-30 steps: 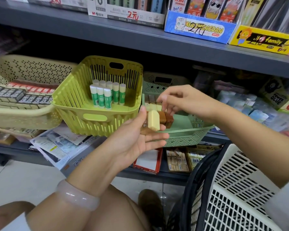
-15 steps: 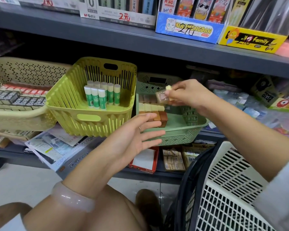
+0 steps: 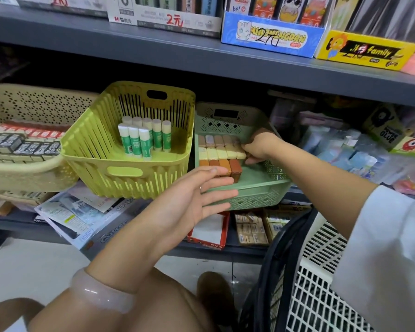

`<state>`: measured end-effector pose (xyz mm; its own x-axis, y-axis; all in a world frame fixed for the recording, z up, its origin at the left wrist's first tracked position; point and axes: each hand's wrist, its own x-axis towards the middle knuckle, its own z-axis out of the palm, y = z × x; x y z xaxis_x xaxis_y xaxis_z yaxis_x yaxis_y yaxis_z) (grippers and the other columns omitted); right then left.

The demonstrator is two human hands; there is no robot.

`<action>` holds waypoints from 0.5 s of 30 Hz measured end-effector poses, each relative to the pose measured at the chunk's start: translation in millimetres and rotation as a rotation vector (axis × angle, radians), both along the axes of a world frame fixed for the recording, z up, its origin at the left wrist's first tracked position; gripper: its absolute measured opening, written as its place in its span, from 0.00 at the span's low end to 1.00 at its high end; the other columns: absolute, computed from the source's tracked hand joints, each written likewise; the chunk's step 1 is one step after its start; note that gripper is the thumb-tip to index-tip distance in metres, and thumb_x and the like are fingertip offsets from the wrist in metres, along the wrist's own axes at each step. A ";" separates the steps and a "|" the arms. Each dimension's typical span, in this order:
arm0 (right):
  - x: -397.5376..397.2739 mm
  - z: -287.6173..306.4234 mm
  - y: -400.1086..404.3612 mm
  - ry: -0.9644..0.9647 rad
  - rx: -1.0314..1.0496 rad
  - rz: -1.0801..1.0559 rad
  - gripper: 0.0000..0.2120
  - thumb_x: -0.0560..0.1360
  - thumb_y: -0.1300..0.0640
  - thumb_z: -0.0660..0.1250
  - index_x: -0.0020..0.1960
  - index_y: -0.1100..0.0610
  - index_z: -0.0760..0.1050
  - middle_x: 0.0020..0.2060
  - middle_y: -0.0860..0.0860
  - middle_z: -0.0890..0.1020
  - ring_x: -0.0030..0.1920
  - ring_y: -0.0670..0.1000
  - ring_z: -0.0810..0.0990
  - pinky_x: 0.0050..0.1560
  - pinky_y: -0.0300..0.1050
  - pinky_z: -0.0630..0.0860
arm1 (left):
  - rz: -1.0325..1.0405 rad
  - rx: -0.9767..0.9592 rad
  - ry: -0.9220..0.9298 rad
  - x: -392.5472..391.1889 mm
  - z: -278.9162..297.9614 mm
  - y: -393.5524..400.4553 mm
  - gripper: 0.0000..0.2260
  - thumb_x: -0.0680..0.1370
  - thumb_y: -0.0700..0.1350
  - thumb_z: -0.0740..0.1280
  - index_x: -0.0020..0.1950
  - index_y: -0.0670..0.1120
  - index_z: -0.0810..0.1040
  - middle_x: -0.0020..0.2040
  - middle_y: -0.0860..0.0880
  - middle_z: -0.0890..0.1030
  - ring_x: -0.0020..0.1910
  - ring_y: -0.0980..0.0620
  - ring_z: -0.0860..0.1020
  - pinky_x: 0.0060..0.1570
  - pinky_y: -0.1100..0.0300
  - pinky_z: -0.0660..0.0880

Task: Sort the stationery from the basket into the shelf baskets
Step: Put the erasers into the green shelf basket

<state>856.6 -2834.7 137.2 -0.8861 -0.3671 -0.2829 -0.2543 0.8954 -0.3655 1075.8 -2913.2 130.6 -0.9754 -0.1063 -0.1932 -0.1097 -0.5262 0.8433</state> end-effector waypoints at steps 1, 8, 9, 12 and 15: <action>-0.6 1.3 4.0 -0.020 -0.051 0.002 0.13 0.79 0.57 0.58 0.43 0.65 0.74 0.31 0.52 0.83 0.19 0.42 0.75 0.34 0.33 0.77 | -0.002 -0.007 0.003 0.2 -0.5 -0.2 0.12 0.80 0.45 0.57 0.58 0.43 0.76 0.55 0.44 0.82 0.52 0.47 0.81 0.53 0.53 0.78; 45.1 38.0 44.0 -0.050 -0.420 0.200 0.08 0.78 0.60 0.61 0.51 0.62 0.76 0.44 0.58 0.83 0.35 0.48 0.80 0.37 0.37 0.79 | -0.058 -0.103 0.046 9.0 -0.4 15.7 0.12 0.79 0.45 0.57 0.57 0.45 0.76 0.55 0.44 0.82 0.55 0.47 0.80 0.55 0.53 0.77; 55.2 44.4 56.1 -0.064 -0.463 0.274 0.08 0.78 0.59 0.61 0.52 0.60 0.77 0.43 0.55 0.83 0.35 0.46 0.81 0.36 0.35 0.79 | -0.072 -0.124 0.046 8.9 0.4 22.7 0.12 0.79 0.46 0.57 0.57 0.45 0.76 0.55 0.44 0.82 0.55 0.47 0.80 0.55 0.54 0.77; 84.0 59.7 100.6 -0.134 -0.541 0.431 0.08 0.78 0.59 0.60 0.53 0.55 0.77 0.44 0.52 0.84 0.41 0.46 0.82 0.43 0.36 0.80 | -0.109 -0.157 0.039 6.9 1.5 53.5 0.10 0.79 0.45 0.58 0.56 0.46 0.76 0.54 0.45 0.82 0.54 0.48 0.80 0.55 0.55 0.77; 99.6 55.3 152.1 -0.176 -0.561 0.423 0.08 0.78 0.59 0.60 0.52 0.53 0.77 0.44 0.53 0.84 0.42 0.47 0.82 0.44 0.36 0.79 | -0.155 -0.282 0.007 3.9 -3.5 93.8 0.09 0.80 0.44 0.58 0.56 0.47 0.77 0.54 0.46 0.82 0.53 0.50 0.81 0.56 0.56 0.76</action>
<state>956.1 -2682.6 192.6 -0.5949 -0.8002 -0.0764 -0.4326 0.3988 -0.8086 1079.7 -2819.4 127.1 -0.9853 -0.0051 -0.1706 -0.1640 -0.2488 0.9546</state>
